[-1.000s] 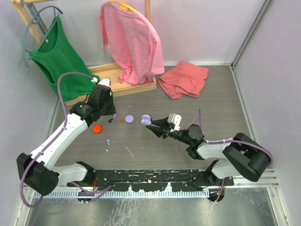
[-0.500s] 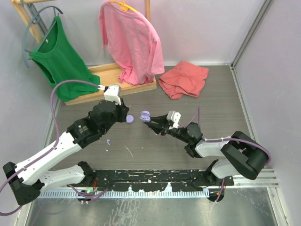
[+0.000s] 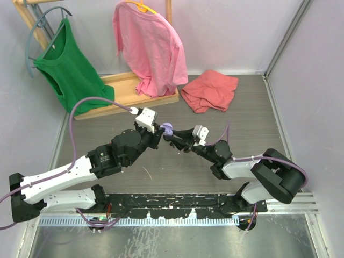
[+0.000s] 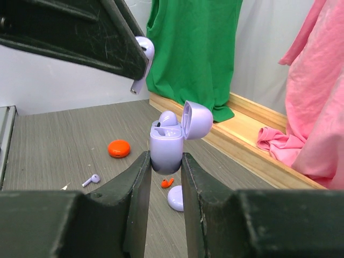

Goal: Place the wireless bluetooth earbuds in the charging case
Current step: Place the earbud in the charging case.

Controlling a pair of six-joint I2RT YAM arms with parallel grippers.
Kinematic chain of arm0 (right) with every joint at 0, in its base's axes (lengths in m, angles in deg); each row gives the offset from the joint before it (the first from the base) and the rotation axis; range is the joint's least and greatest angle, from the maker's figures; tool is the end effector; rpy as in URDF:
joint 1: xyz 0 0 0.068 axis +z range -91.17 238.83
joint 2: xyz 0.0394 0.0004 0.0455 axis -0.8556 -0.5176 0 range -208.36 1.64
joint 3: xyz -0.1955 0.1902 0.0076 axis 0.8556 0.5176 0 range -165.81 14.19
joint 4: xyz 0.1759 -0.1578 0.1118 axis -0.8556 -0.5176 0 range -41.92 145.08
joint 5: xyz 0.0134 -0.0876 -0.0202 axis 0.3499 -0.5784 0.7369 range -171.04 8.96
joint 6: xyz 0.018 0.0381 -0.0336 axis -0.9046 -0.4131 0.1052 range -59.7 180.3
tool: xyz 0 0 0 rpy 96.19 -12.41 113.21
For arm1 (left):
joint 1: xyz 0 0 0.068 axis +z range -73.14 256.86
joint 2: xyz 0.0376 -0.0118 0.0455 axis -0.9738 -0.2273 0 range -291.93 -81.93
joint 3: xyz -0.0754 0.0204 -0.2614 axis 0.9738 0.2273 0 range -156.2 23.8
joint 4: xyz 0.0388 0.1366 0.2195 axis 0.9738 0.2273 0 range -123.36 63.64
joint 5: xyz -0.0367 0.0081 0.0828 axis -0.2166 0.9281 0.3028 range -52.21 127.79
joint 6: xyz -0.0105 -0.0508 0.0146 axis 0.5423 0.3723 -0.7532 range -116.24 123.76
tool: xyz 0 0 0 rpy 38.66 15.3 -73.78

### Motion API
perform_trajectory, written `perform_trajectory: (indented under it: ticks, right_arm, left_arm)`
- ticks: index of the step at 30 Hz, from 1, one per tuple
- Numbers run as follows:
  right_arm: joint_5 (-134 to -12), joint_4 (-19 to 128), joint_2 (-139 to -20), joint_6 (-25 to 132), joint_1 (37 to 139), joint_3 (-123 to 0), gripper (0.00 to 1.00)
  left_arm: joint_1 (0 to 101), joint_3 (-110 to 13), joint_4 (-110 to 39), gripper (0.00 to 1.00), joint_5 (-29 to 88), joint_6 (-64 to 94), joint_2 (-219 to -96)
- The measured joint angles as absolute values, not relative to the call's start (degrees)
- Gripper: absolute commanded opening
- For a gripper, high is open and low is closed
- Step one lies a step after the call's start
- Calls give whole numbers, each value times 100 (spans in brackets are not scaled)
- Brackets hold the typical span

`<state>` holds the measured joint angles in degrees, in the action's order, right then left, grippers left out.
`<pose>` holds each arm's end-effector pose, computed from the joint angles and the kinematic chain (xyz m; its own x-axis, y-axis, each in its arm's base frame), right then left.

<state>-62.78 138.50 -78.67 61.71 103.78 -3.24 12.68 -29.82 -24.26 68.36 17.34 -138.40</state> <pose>0.1631 0.1786 0.2209 0.2699 0.2364 -0.9334 -0.8722 0.4708 -0.1329 0.1140 -0.1939 0.3598 -0.2188 -0.0121 -0.9757 0.5215 0.8437 -0.1274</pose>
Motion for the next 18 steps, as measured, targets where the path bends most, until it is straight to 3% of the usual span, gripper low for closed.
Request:
perform_trajectory:
  ticks: [18]
  right_arm:
    - [-6399,14040,-7867,6147,10378,-324,1]
  left_arm:
    - [1054,-2746,-3442,3,7111,1070,-14321]
